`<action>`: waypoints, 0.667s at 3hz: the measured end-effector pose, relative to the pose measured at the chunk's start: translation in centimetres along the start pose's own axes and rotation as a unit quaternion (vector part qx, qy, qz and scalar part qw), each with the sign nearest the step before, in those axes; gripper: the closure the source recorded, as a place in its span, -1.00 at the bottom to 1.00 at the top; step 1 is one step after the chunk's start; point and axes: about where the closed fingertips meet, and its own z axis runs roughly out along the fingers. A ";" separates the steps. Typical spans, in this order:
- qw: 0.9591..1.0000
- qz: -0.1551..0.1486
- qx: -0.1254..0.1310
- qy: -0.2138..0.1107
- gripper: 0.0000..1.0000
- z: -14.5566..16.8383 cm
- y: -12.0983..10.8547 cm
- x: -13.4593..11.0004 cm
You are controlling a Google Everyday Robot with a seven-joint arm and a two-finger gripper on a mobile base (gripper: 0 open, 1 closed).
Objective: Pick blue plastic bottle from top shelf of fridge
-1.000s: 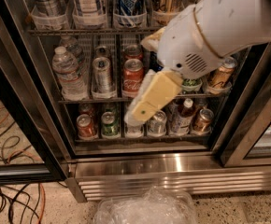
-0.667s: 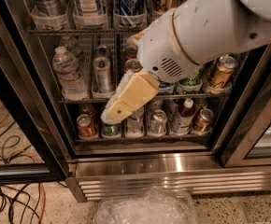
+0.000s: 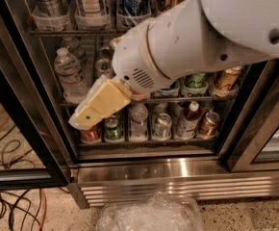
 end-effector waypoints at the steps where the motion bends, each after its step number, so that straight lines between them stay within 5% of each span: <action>1: 1.000 0.000 0.000 0.000 -1.00 0.0 0.0 0.0; 2: 1.000 -0.001 0.002 -0.010 -1.00 0.8 0.3 -0.6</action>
Offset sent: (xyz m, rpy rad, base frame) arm 0.0056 0.0194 -0.0133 0.0452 0.0064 0.0012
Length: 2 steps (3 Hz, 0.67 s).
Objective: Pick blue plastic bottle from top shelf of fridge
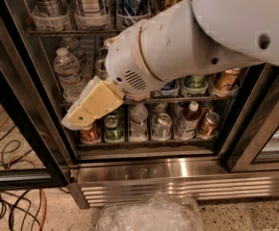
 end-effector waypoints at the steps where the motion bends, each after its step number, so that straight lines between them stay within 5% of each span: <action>1: 1.000 0.003 0.002 -0.016 -1.00 1.8 0.4 -0.7; 2: 1.000 0.020 0.003 -0.020 -1.00 4.3 0.3 -0.9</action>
Offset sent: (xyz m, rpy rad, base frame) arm 0.0295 0.0603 -0.0431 0.0824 0.0918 -0.0627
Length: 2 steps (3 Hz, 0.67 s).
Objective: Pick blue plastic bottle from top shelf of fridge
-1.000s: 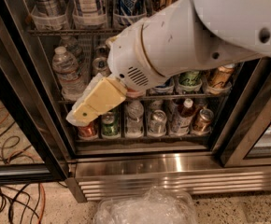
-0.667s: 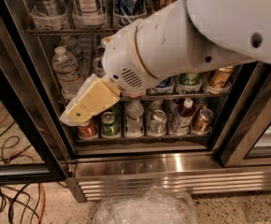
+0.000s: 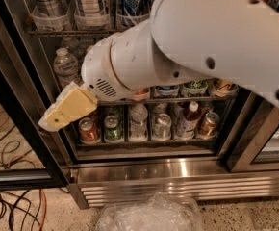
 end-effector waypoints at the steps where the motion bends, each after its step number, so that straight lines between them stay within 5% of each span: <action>1: 0.999 0.033 0.003 -0.014 -1.00 2.2 0.1 0.5; 2: 0.997 0.060 0.024 -0.042 -1.00 3.3 0.1 0.5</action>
Offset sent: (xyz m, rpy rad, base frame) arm 0.0211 0.0251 -0.0325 0.2338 0.0467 -0.1755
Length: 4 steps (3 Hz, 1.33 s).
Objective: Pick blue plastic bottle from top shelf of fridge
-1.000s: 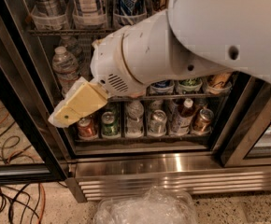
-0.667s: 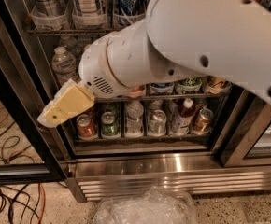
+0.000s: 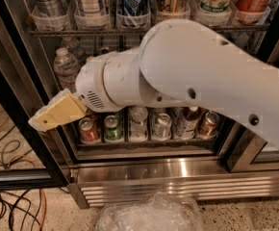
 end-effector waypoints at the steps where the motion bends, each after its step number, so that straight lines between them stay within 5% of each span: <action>1: 0.999 0.002 0.024 -0.038 -1.00 1.0 -0.4 -1.4; 2: 0.996 -0.017 0.047 -0.073 -1.00 1.6 -0.7 -3.6; 4: 0.995 -0.010 0.064 -0.080 -1.00 1.6 -0.7 -4.0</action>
Offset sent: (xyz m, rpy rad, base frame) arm 0.0262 0.0321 0.0317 0.1694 -0.1889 -0.0763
